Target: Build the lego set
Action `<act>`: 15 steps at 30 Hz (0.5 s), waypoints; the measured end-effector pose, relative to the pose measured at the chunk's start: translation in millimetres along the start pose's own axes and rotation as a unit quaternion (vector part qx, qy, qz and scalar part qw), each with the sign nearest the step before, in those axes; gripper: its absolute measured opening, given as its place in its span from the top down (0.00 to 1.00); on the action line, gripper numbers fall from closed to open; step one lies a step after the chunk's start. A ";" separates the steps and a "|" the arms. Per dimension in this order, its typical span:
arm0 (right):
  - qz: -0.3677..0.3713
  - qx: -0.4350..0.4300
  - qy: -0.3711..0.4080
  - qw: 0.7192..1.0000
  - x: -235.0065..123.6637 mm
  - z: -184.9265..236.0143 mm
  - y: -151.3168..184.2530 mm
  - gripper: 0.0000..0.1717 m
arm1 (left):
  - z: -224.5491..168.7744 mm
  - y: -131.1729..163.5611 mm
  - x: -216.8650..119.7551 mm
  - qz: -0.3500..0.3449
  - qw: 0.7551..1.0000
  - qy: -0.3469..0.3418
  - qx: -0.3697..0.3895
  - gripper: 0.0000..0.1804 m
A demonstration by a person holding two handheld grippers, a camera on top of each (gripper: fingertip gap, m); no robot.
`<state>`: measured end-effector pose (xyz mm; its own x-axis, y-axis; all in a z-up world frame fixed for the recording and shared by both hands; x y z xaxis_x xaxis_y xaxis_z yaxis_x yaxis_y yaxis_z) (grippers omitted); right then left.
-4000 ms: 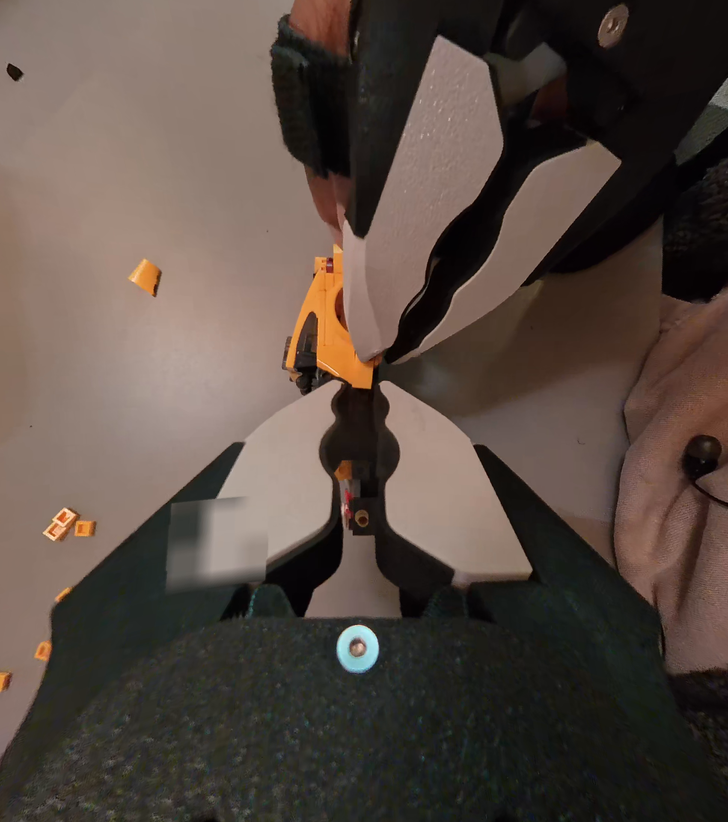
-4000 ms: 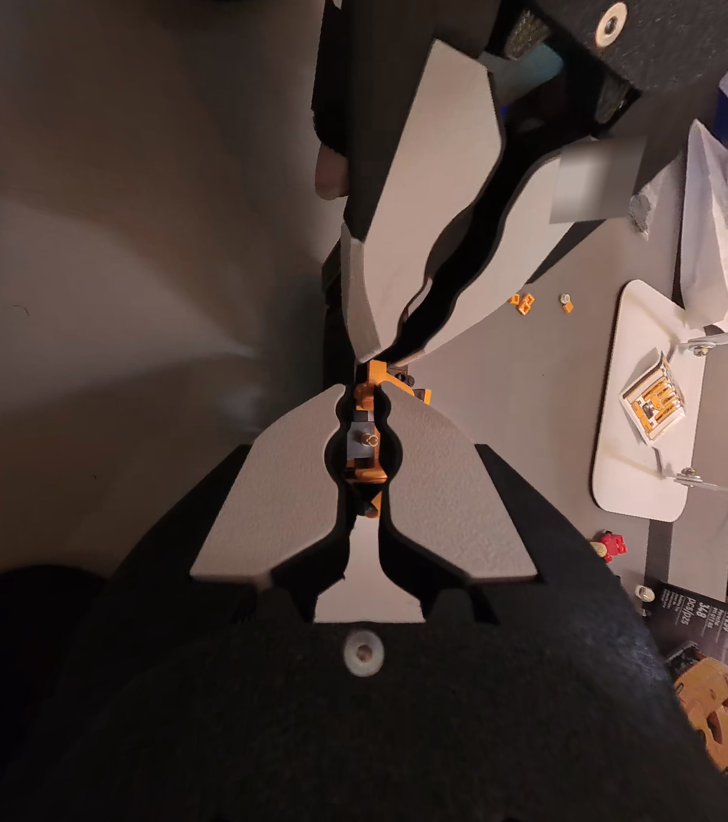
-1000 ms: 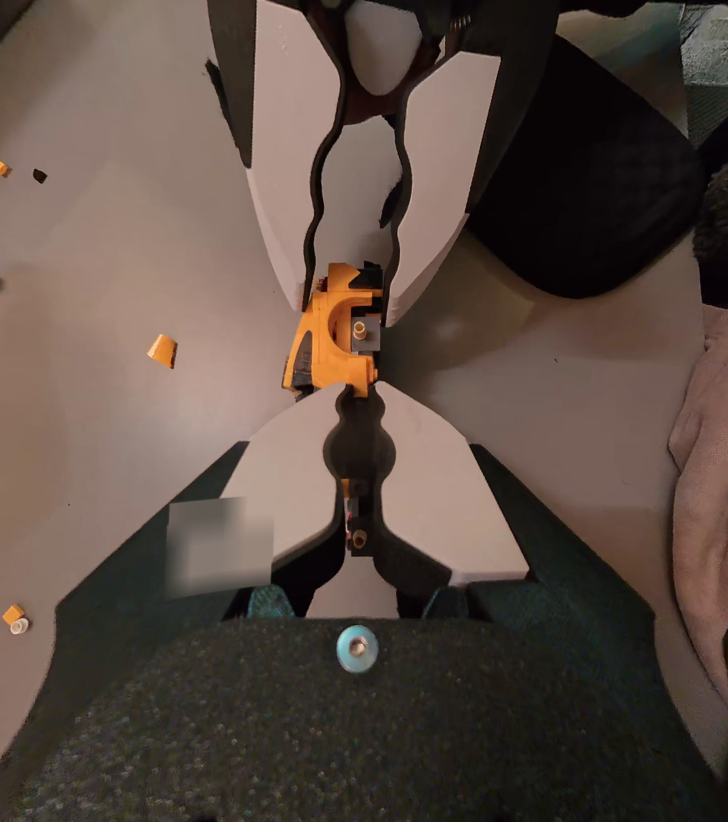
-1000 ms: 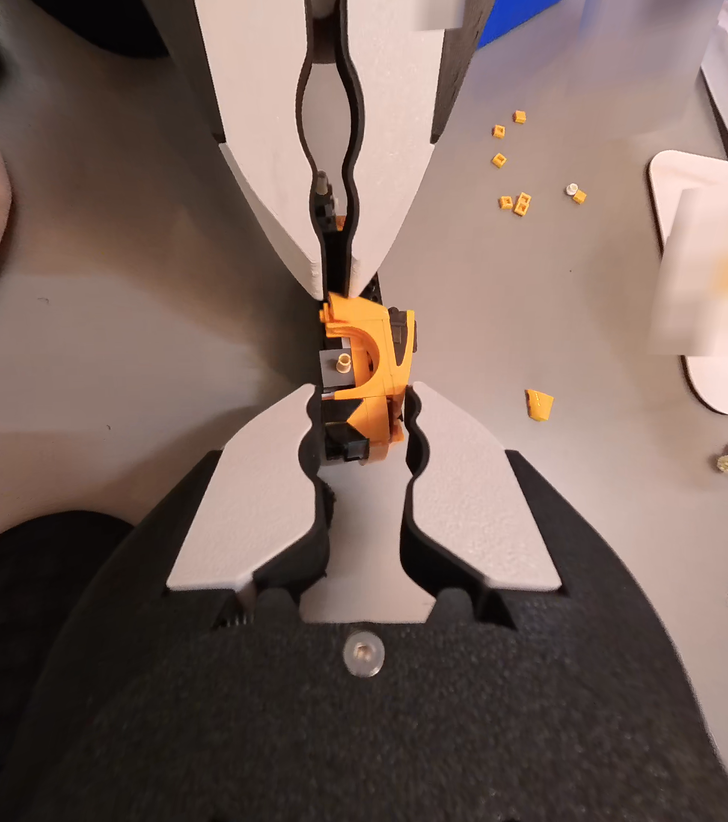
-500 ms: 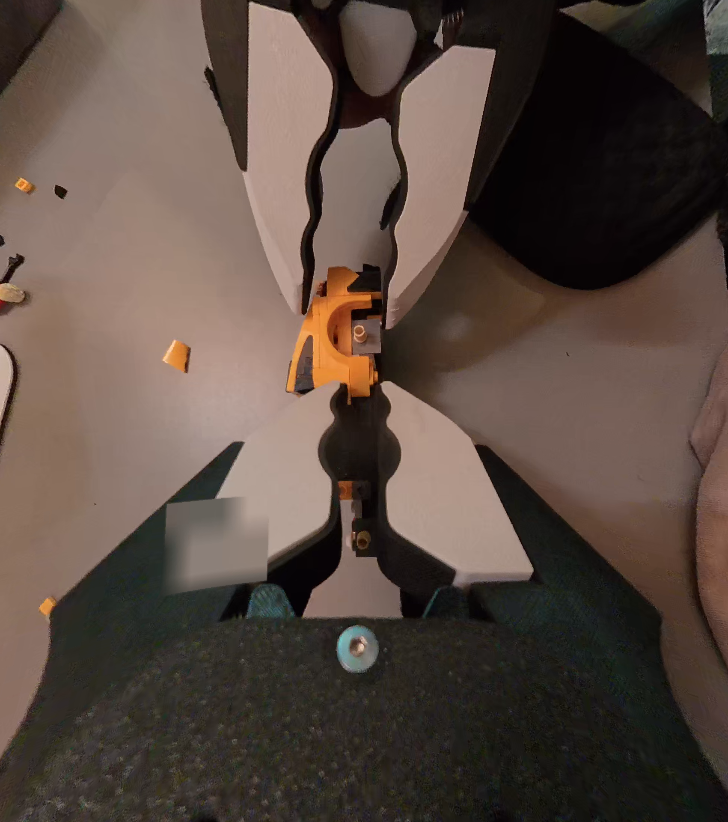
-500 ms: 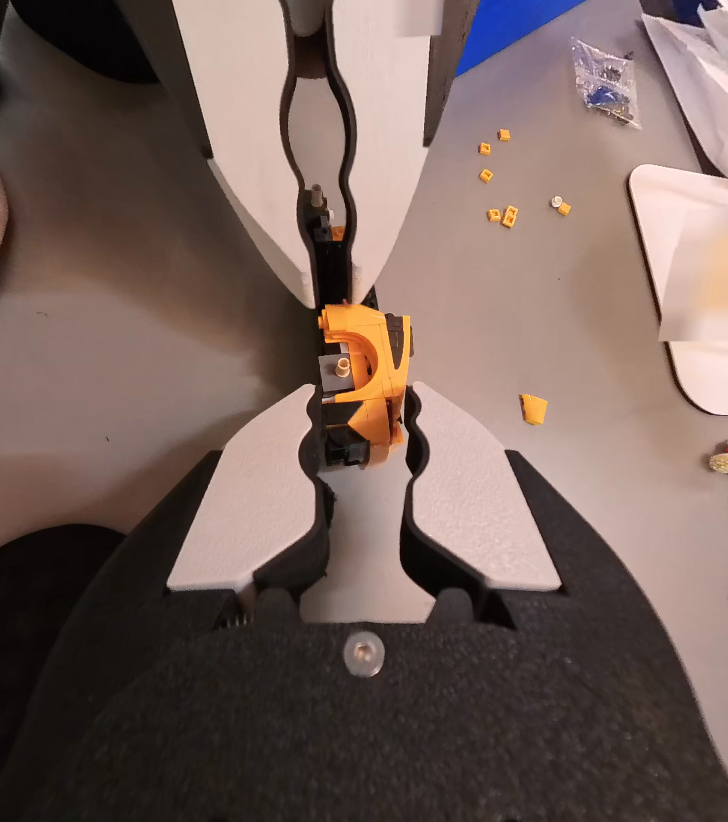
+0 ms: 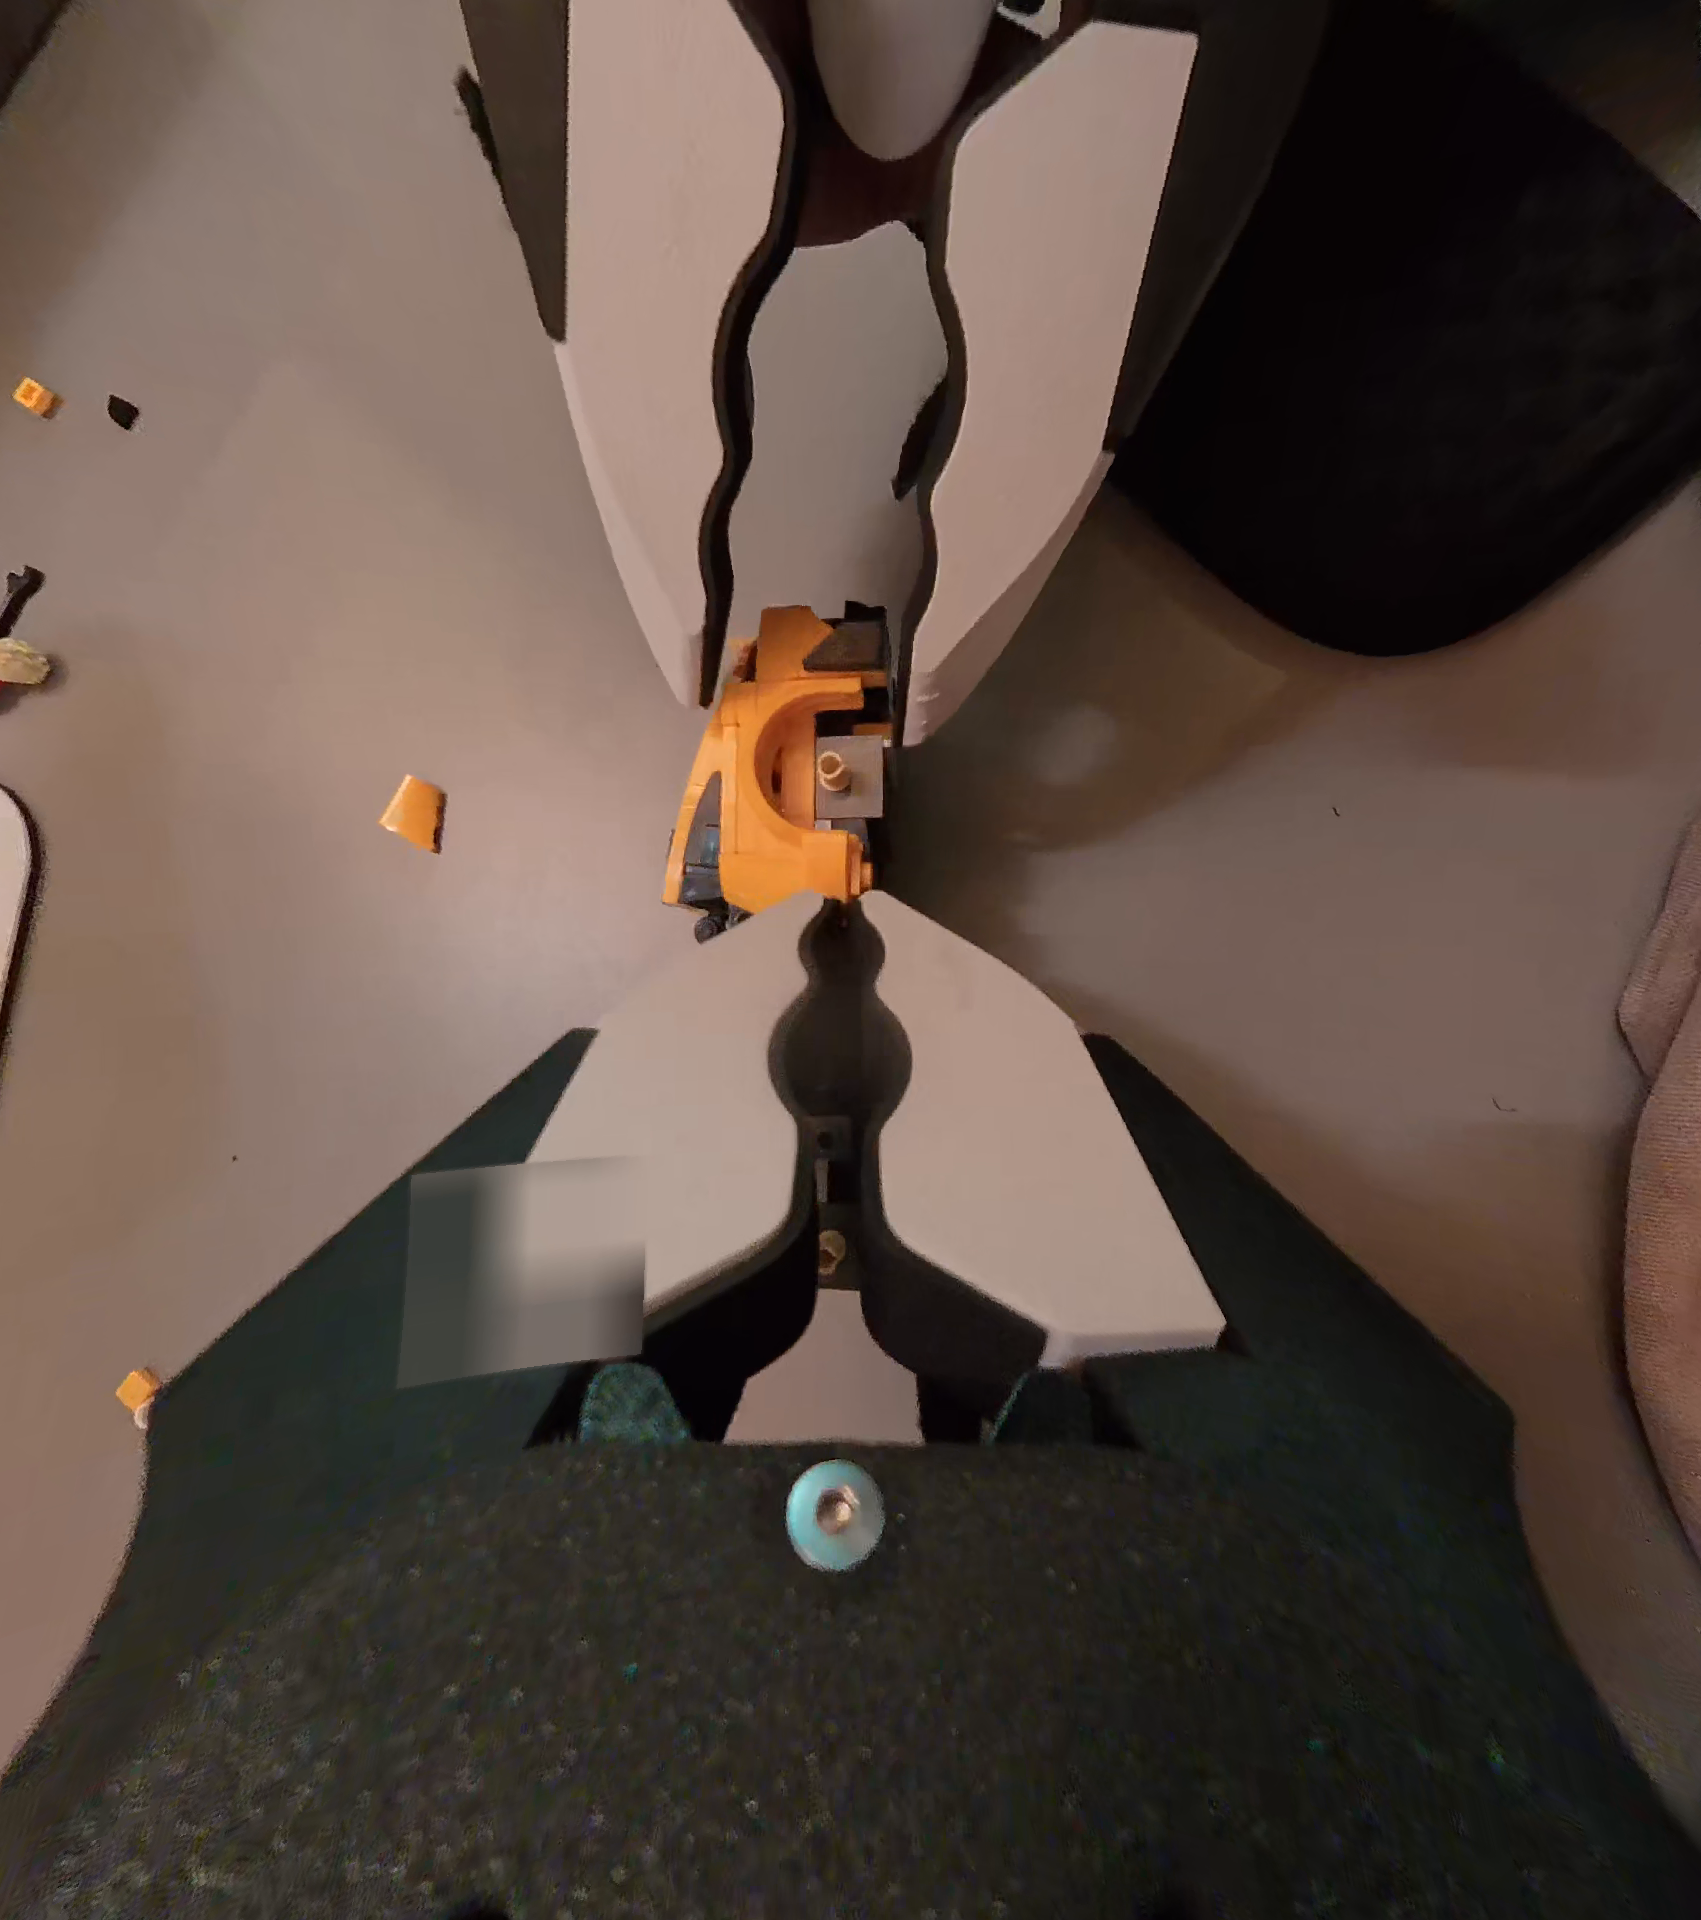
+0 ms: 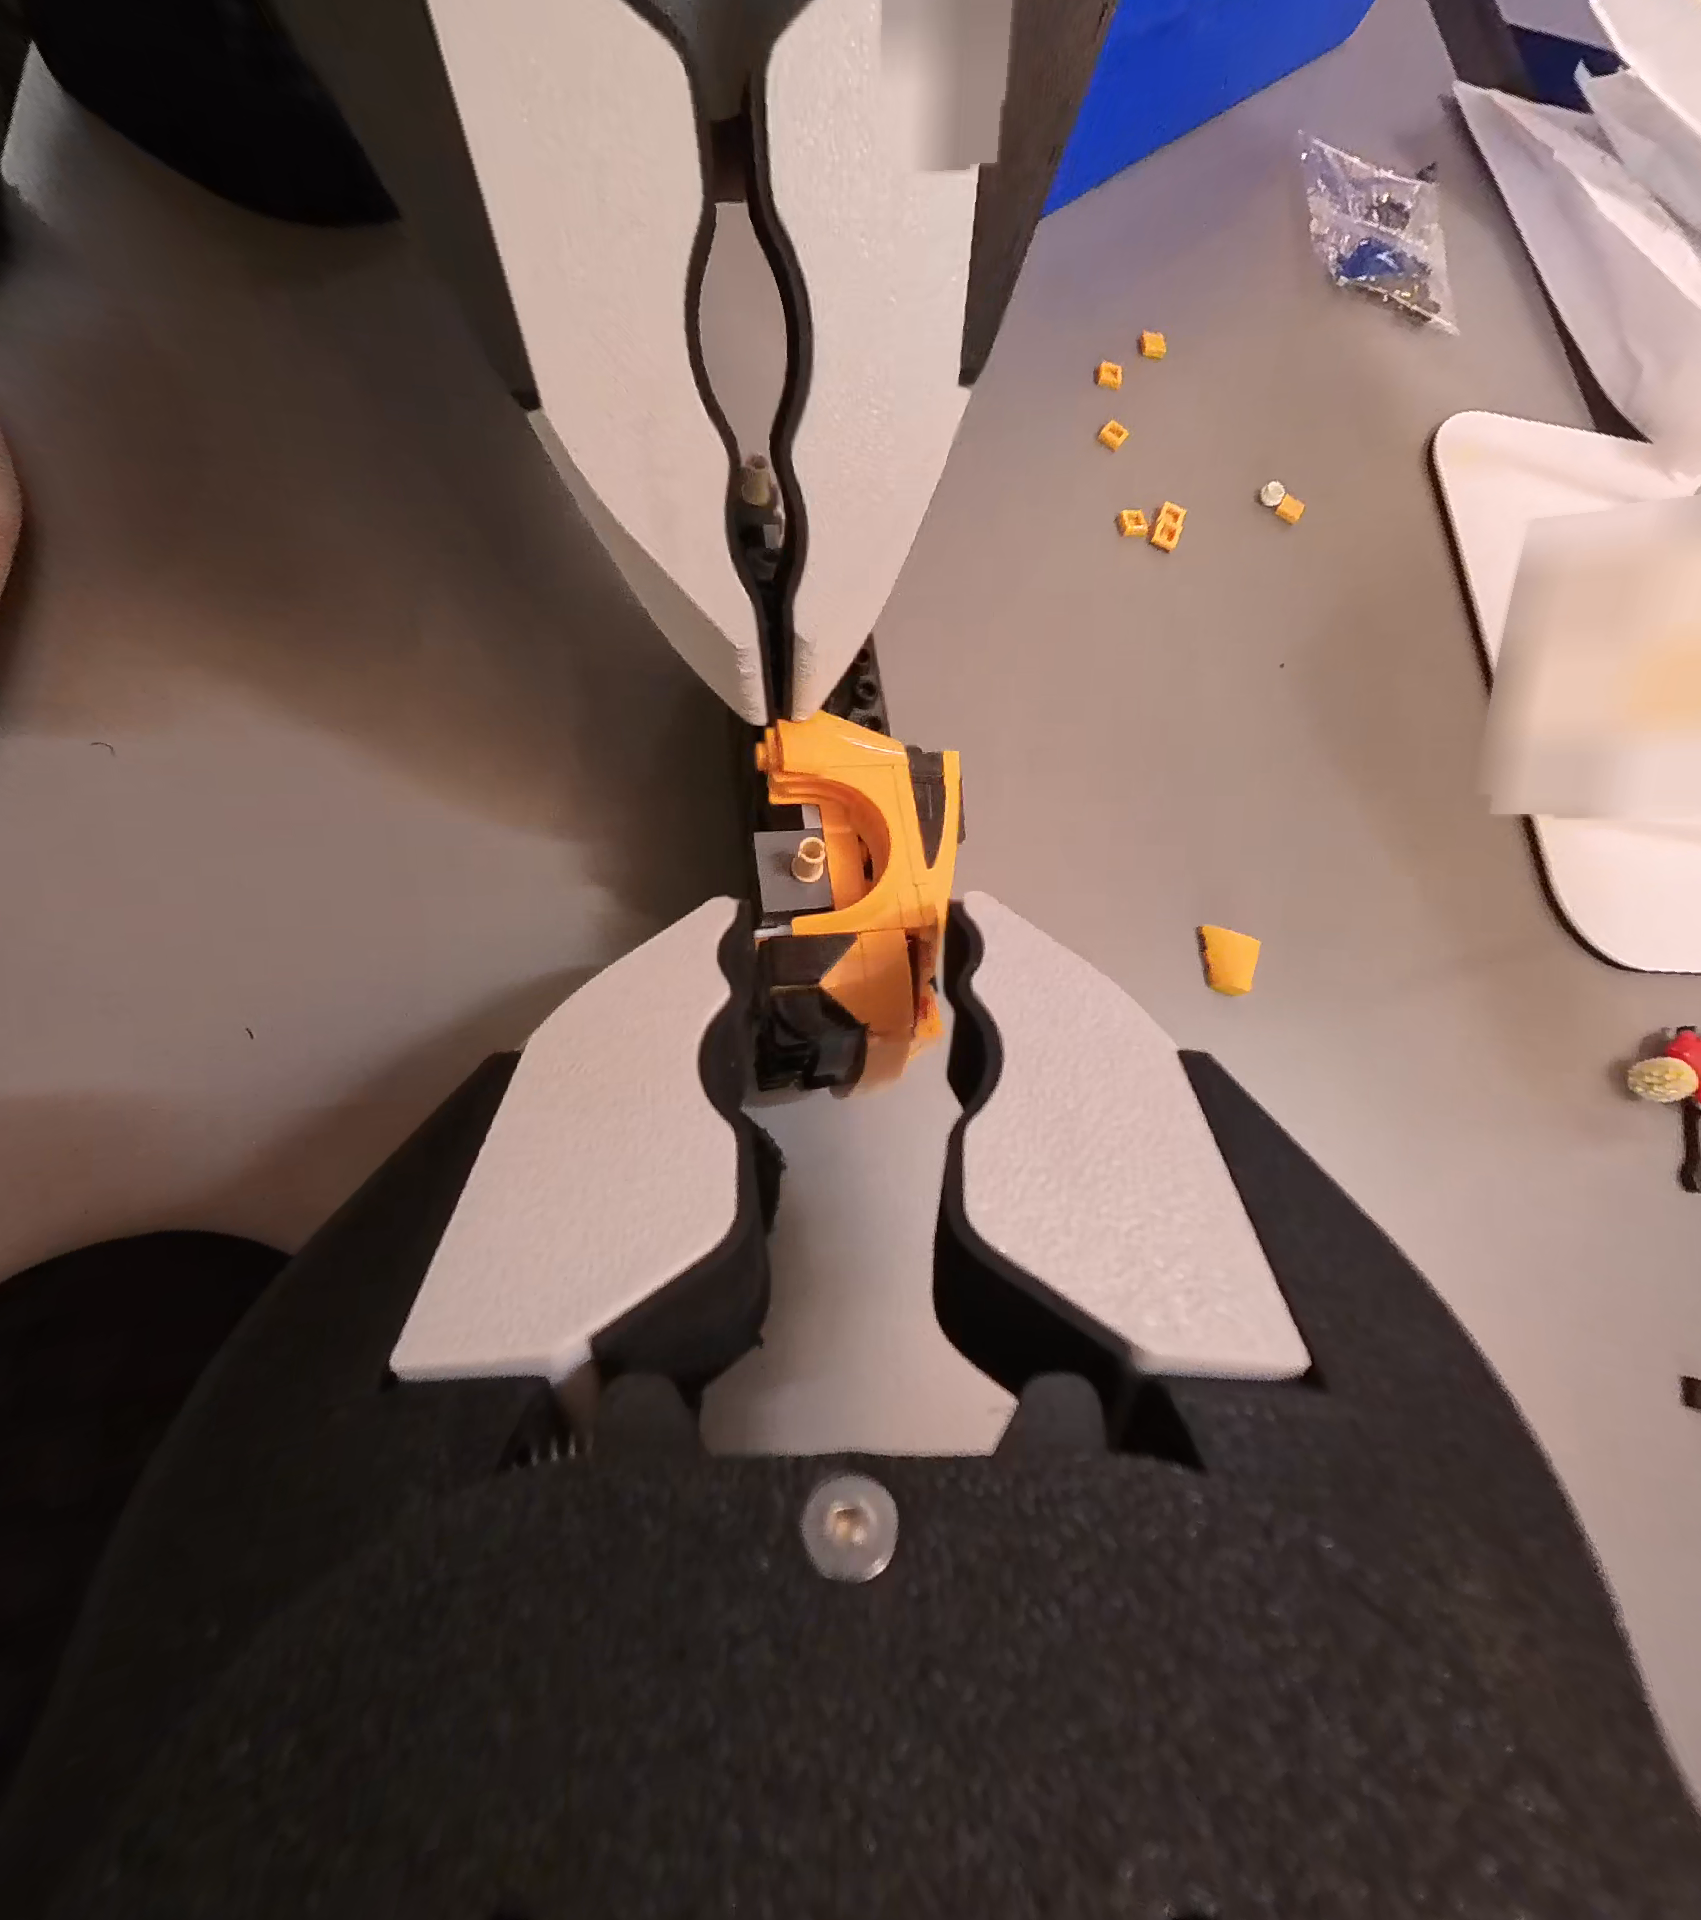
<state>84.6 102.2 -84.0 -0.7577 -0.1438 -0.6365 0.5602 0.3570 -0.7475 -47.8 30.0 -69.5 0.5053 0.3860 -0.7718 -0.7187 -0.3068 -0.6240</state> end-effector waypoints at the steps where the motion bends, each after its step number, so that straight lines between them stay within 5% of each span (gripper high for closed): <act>1: -0.002 -0.001 0.001 1.000 -0.9 0.1 -1.0 0.80 | 0.2 -0.2 0.2 0.001 1.000 0.001 0.000 1.00; 15: -0.025 -0.055 0.002 0.998 1.1 16.0 -24.8 0.90 | -1.2 1.4 0.1 0.020 1.000 0.003 0.007 0.99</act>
<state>75.3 78.4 -69.2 -0.7856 -0.1608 -0.5975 0.4812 0.4481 -0.7534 -48.2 28.6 -70.7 0.4790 0.3675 -0.7971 -0.7447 -0.3105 -0.5907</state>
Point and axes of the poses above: each gripper's, where its closed fingertips meet, x out along the fingers, y out of its underside, z = x × y across the jaws, the point moved 9 cm from there along -x, back along the fingers
